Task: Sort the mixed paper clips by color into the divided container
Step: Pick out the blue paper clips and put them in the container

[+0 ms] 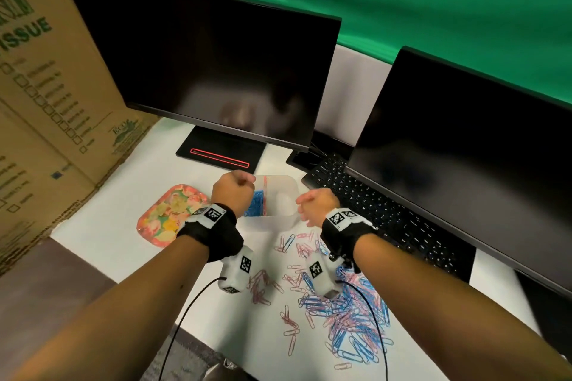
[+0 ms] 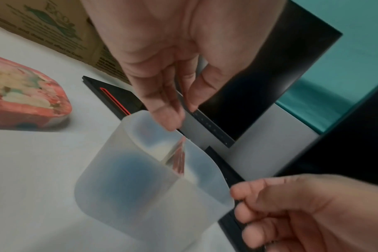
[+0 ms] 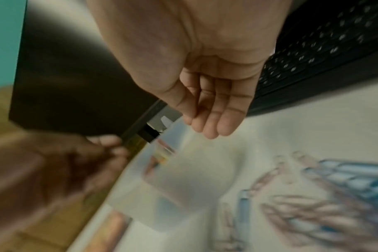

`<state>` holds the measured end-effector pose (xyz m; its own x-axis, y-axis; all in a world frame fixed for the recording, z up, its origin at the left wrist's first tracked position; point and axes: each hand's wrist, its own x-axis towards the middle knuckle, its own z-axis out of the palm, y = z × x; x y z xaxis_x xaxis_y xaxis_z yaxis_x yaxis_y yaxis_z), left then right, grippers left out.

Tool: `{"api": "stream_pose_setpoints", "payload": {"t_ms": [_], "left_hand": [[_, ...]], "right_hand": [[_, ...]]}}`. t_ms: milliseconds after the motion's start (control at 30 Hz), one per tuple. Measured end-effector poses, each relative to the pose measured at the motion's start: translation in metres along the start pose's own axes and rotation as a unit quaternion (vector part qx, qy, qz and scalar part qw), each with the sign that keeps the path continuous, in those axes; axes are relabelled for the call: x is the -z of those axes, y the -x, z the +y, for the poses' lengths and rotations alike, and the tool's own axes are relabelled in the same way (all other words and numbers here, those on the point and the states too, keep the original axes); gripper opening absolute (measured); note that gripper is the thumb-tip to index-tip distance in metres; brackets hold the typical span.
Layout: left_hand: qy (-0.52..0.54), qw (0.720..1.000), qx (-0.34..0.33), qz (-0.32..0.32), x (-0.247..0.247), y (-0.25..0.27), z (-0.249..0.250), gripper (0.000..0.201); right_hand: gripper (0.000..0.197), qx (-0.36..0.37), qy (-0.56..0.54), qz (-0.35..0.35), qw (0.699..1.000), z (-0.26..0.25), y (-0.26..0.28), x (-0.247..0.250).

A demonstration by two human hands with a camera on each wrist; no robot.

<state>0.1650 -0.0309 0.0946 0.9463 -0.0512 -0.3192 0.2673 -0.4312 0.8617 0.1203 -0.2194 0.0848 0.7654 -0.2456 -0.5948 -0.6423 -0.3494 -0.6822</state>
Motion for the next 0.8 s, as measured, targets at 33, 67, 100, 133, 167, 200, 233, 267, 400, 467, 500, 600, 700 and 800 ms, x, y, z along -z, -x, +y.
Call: {"api": "stream_pose_setpoints", "payload": {"t_ms": [33, 67, 100, 133, 167, 200, 233, 267, 400, 467, 500, 600, 700, 800], "left_hand": [[-0.006, 1.0, -0.014, -0.008, -0.004, 0.005, -0.001, 0.017], [-0.018, 0.999, -0.028, -0.02, -0.007, 0.011, -0.003, 0.018], [-0.032, 0.998, -0.041, -0.035, -0.011, 0.016, -0.007, 0.019], [-0.044, 0.997, -0.05, -0.049, -0.014, 0.021, -0.011, 0.018], [-0.054, 0.995, -0.059, -0.063, -0.017, 0.026, -0.017, 0.018], [-0.067, 0.993, -0.067, -0.075, -0.019, 0.03, -0.023, 0.017], [-0.087, 0.99, -0.075, -0.084, -0.021, 0.034, -0.03, 0.016], [-0.117, 0.985, -0.083, -0.093, -0.022, 0.038, -0.035, 0.016], [-0.193, 0.972, -0.079, -0.111, -0.021, 0.051, -0.055, 0.016], [-0.215, 0.967, -0.065, -0.119, -0.019, 0.053, -0.062, 0.014], [-0.222, 0.966, -0.058, -0.122, -0.019, 0.053, -0.065, 0.013], [-0.24, 0.961, -0.053, -0.125, -0.02, 0.055, -0.072, 0.014], [-0.247, 0.959, -0.051, -0.131, -0.026, 0.056, -0.073, 0.015], [-0.251, 0.957, -0.054, -0.138, -0.032, 0.058, -0.07, 0.015]], "right_hand": [[0.031, 0.027, 0.083, 0.063, 0.994, 0.011, 0.002, -0.001], [0.032, 0.043, 0.134, 0.094, 0.986, 0.019, 0.005, -0.003], [0.032, 0.054, 0.177, 0.1, 0.978, 0.027, 0.004, -0.005], [0.031, 0.055, 0.22, 0.096, 0.969, 0.034, 0.003, -0.008], [0.03, 0.053, 0.264, 0.083, 0.96, 0.038, 0.003, -0.011], [0.031, 0.062, 0.312, 0.064, 0.946, 0.043, 0.001, -0.014], [0.033, 0.082, 0.359, 0.043, 0.929, 0.047, 0.001, -0.018], [0.037, 0.107, 0.397, 0.021, 0.911, 0.052, 0.0, -0.022], [0.04, 0.179, 0.48, -0.015, 0.859, 0.065, -0.003, -0.034], [0.036, 0.201, 0.494, -0.013, 0.846, 0.067, -0.005, -0.036], [0.032, 0.209, 0.502, -0.011, 0.839, 0.067, -0.005, -0.036], [0.025, 0.221, 0.526, -0.008, 0.821, 0.065, -0.001, -0.039], [0.031, 0.205, 0.537, -0.032, 0.817, 0.061, 0.002, -0.041], [0.033, 0.203, 0.528, -0.065, 0.822, 0.06, 0.005, -0.04]]}}
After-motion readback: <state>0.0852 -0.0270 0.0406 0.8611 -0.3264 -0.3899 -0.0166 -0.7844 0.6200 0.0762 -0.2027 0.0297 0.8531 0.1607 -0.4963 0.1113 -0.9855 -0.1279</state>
